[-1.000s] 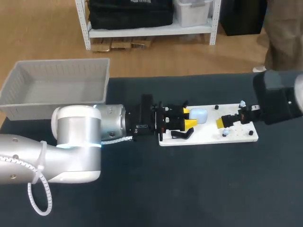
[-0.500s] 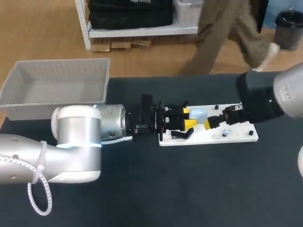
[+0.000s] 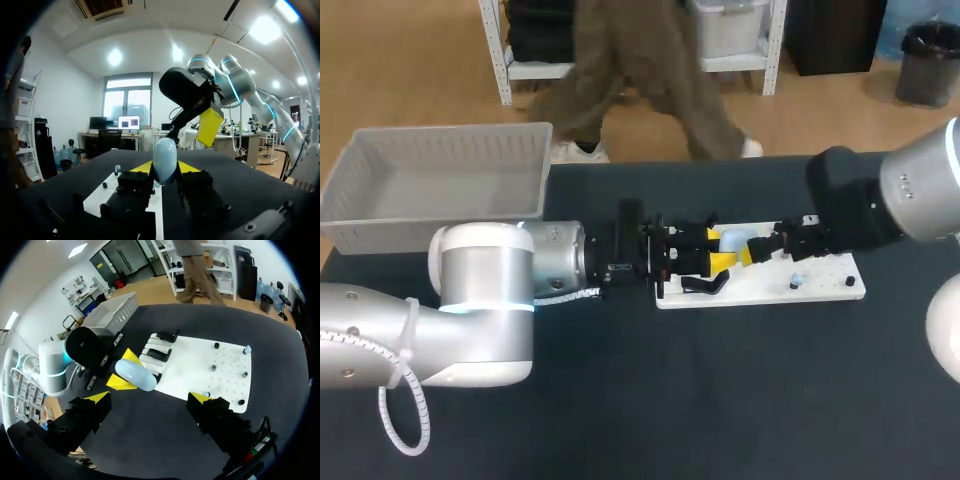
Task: Pick up each earbud case from the left stands, insert the matching earbuds, close the lid, and place the case in the box.
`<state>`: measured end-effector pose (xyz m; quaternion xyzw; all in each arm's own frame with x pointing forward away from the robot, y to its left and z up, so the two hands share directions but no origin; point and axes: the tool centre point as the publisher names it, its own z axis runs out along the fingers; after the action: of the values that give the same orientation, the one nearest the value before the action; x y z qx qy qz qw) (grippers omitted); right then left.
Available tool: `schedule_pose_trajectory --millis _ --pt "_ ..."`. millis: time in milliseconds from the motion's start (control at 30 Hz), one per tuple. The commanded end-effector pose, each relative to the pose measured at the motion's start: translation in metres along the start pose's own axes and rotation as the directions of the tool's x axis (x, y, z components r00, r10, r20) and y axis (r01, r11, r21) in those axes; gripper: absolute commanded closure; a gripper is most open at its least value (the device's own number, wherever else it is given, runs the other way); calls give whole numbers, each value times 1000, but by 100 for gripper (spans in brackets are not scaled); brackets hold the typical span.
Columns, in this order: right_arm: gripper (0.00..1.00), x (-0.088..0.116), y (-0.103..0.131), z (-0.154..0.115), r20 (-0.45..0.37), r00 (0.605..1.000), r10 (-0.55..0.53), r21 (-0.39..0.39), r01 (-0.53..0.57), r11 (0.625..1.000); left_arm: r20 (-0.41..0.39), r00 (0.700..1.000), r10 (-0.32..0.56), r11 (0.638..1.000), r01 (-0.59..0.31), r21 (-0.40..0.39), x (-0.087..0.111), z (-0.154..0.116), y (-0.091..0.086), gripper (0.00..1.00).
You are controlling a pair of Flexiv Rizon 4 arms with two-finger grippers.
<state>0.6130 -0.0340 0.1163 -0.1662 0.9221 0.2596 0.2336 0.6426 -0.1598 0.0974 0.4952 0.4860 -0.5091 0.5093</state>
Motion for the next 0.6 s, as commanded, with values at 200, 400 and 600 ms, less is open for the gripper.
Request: schedule_pose_trajectory --millis 200,400,600 --pt "0 -6 -6 11 1 1000 9 1 -9 1000 -1 1000 1 1000 -1 -6 0 0 -1 100" --pt "0 -9 -10 12 6 1000 17 10 -17 1000 -1 1000 1 1000 -1 -6 0 0 -1 100" --pt "0 -11 -14 14 10 1000 23 22 -23 999 -1 1000 1 1000 -1 -6 0 0 -1 100"
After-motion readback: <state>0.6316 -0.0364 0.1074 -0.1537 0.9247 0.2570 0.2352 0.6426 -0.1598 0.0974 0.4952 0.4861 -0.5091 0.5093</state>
